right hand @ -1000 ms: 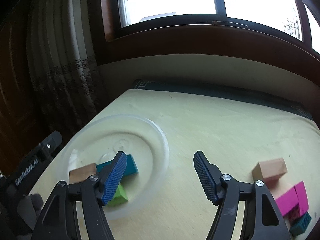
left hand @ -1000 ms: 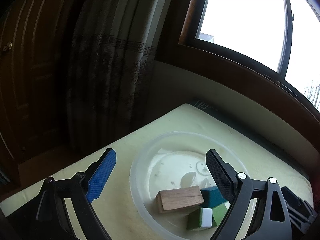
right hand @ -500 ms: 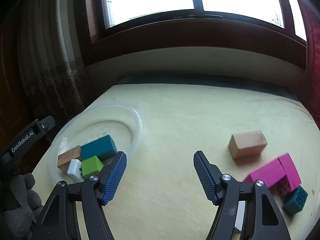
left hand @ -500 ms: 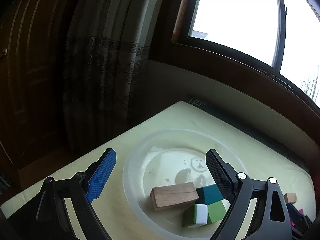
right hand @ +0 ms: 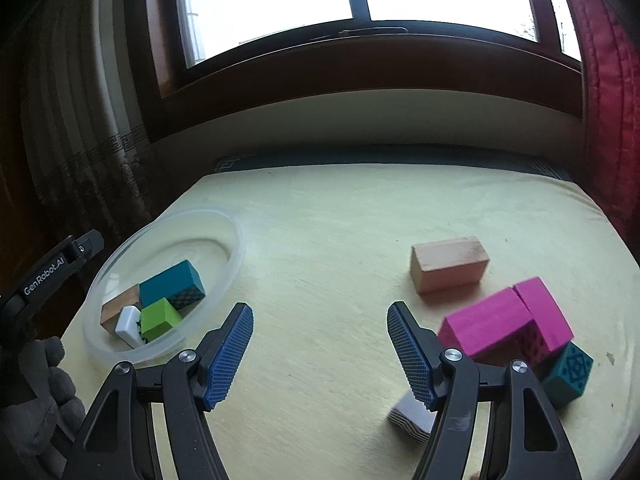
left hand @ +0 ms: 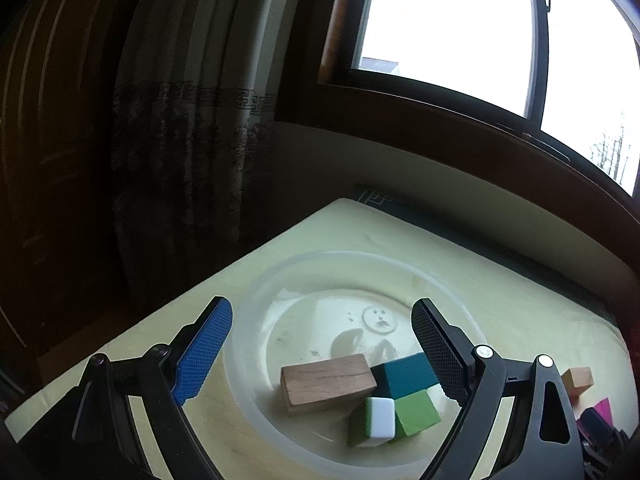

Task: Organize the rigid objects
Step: 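Move the right gripper to the teal patterned cube and grasp it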

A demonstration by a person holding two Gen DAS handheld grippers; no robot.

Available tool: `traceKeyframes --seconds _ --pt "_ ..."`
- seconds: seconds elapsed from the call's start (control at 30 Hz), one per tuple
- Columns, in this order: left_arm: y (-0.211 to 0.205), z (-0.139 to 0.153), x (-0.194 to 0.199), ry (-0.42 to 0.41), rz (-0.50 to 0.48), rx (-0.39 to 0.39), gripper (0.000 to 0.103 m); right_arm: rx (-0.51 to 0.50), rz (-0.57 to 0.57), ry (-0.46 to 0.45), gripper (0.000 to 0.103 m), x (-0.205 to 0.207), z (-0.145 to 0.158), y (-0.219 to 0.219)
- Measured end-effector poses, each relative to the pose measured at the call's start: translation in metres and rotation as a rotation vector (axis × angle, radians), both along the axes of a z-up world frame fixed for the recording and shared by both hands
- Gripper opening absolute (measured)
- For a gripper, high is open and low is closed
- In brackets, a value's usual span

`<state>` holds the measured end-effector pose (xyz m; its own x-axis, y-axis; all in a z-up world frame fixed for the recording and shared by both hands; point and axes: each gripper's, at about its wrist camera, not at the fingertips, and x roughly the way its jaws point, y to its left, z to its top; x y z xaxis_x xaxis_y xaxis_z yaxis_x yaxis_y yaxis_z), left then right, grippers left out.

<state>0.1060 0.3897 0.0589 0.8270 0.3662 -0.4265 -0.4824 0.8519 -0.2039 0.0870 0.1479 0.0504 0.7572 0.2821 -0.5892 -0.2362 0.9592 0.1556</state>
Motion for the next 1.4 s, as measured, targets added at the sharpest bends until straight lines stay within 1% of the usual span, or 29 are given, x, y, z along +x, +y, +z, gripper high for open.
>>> traceKeyframes --seconds 0.37,0.6,0.87,1.03,1.13,1.2,1.27,1.37,1.4 --pt "-0.020 0.005 0.005 0.000 -0.075 0.034 0.092 0.012 -0.084 -0.022 0.073 -0.012 0.003 -0.032" --pt "-0.037 0.005 0.010 0.014 -0.151 0.066 0.092 0.022 -0.180 -0.048 0.075 -0.020 0.007 -0.067" --pt "-0.058 0.004 0.009 0.012 -0.226 0.103 0.092 0.027 -0.299 -0.053 0.075 -0.031 0.008 -0.115" --pt "-0.061 0.003 0.009 0.012 -0.241 0.105 0.092 0.023 -0.365 -0.017 0.075 -0.035 0.001 -0.146" --pt "-0.063 0.003 0.008 0.012 -0.245 0.110 0.092 0.029 -0.386 0.025 0.075 -0.033 -0.005 -0.158" --pt "-0.065 0.002 0.008 0.014 -0.250 0.114 0.092 0.038 -0.383 0.055 0.074 -0.031 -0.010 -0.162" --pt "-0.067 0.001 0.009 0.016 -0.258 0.118 0.092 0.047 -0.363 0.080 0.069 -0.029 -0.015 -0.161" --pt "-0.070 0.001 0.008 0.018 -0.269 0.125 0.092 0.036 -0.325 0.100 0.068 -0.027 -0.018 -0.155" --pt "-0.070 0.001 0.008 0.018 -0.271 0.126 0.092 0.030 -0.310 0.109 0.065 -0.026 -0.019 -0.153"
